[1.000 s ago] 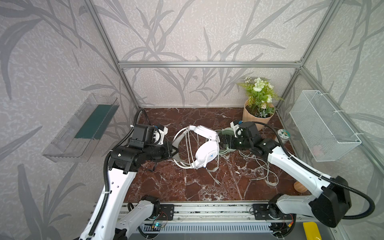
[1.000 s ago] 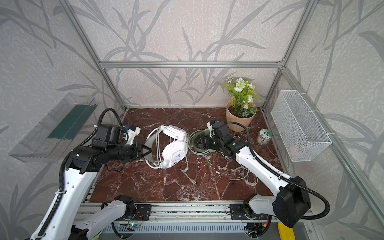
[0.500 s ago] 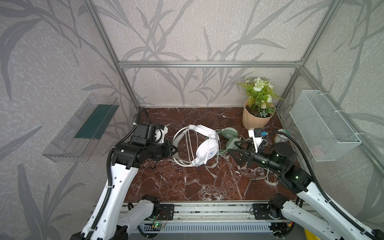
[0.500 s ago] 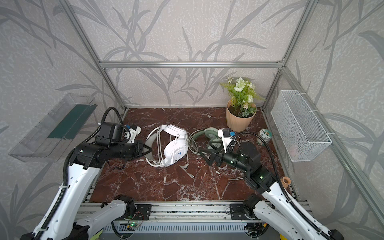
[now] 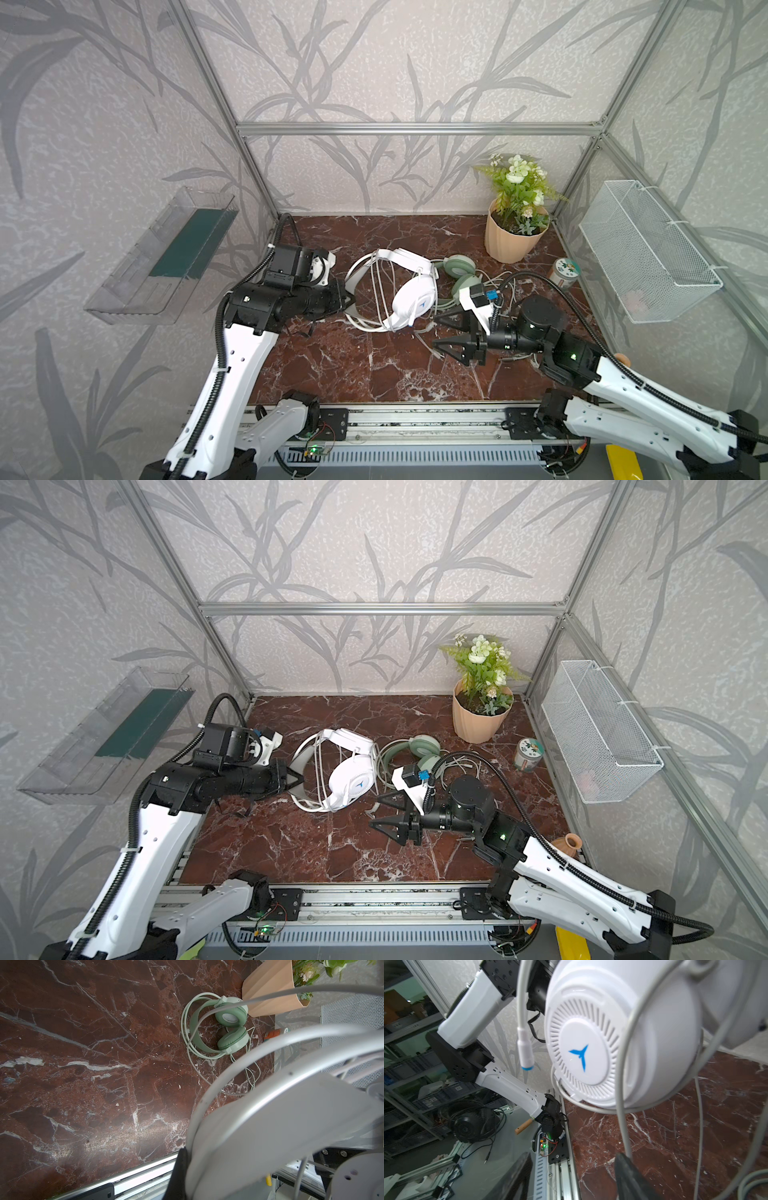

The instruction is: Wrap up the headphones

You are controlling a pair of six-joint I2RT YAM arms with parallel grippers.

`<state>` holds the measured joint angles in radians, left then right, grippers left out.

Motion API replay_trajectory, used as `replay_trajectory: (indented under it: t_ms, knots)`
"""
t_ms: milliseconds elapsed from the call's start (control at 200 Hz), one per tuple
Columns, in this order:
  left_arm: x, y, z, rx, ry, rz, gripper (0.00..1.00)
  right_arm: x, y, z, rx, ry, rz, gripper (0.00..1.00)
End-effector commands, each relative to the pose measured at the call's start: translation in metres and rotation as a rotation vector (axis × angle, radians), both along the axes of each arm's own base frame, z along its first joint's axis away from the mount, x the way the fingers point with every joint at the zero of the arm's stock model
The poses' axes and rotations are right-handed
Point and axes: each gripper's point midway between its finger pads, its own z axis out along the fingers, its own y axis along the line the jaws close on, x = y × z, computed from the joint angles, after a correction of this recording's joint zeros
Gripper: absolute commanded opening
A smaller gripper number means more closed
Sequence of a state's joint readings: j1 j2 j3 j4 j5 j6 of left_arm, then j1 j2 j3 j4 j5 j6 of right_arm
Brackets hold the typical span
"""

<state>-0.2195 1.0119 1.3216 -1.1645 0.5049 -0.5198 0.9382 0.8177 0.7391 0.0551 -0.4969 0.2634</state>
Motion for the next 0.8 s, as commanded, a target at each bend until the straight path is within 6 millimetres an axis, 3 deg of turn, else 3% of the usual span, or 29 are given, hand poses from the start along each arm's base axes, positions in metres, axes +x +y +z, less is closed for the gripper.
replay_trajectory:
  t_ms: [0,200,430,535,795]
  knots:
    - [0.002,-0.005,0.022,-0.05,-0.056,-0.007,0.0,0.01,0.002,0.018,0.032,-0.069,-0.047,0.59]
    - [0.0,-0.005,0.019,-0.057,-0.054,-0.007,0.0,0.015,0.008,0.023,0.036,-0.087,-0.046,0.43]
    - [-0.002,-0.004,0.017,-0.048,-0.056,-0.007,0.0,0.019,-0.003,0.024,0.03,-0.133,-0.105,0.4]
    - [0.0,-0.006,0.017,-0.055,-0.054,-0.01,0.0,0.02,-0.004,0.021,0.004,-0.14,-0.113,0.4]
    - [0.0,-0.006,0.018,-0.056,-0.059,-0.011,0.0,0.025,-0.004,0.016,-0.01,-0.177,-0.138,0.58]
